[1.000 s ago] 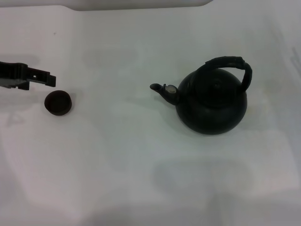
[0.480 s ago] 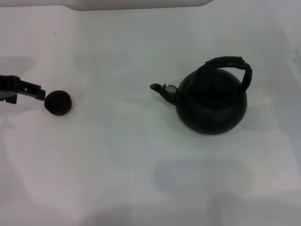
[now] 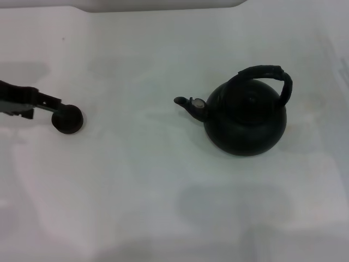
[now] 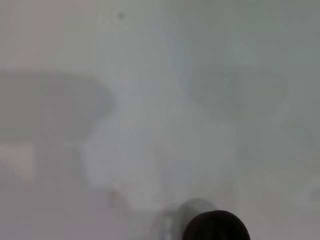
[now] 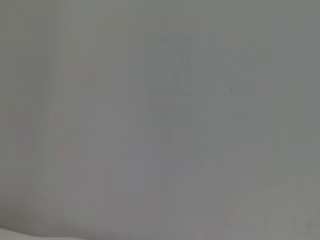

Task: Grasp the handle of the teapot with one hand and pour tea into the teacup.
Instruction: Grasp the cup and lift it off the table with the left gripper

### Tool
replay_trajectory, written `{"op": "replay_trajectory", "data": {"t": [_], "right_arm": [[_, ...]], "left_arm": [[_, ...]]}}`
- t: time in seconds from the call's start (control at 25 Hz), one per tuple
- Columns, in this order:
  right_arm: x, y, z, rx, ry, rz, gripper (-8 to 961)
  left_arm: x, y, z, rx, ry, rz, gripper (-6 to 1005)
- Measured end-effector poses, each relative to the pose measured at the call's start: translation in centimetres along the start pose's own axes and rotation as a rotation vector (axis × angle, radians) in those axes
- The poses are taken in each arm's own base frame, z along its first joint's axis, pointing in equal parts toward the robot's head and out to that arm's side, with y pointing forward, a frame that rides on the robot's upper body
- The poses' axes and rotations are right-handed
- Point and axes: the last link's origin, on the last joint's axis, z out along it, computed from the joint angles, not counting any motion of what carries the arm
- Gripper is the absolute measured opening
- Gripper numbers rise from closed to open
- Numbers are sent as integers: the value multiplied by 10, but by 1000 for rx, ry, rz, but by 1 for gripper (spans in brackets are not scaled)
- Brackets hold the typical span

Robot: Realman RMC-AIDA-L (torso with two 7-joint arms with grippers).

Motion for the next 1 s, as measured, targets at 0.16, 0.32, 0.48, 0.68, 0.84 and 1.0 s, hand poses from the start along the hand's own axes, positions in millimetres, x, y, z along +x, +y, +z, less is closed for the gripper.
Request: {"op": "replay_trajectory", "data": {"t": [0.16, 0.32, 0.48, 0.68, 0.84, 1.0], "right_arm": [[1, -1, -1, 7, 1, 3, 815], [1, -2, -1, 11, 2, 6, 815], [1, -2, -2, 13, 4, 8, 815], [1, -2, -1, 15, 5, 8, 815], [1, -2, -1, 15, 6, 7, 814], [2, -2, -2, 16, 9, 9, 814]], "left_arm": [[5, 2, 11, 16, -44, 11, 882], [9, 2, 15, 49, -74, 25, 880], [15, 5, 15, 69, -80, 42, 879], [26, 9, 16, 74, -78, 58, 878], [33, 17, 24, 67, -105, 81, 877], [35, 22, 28, 70, -127, 101, 876]]}}
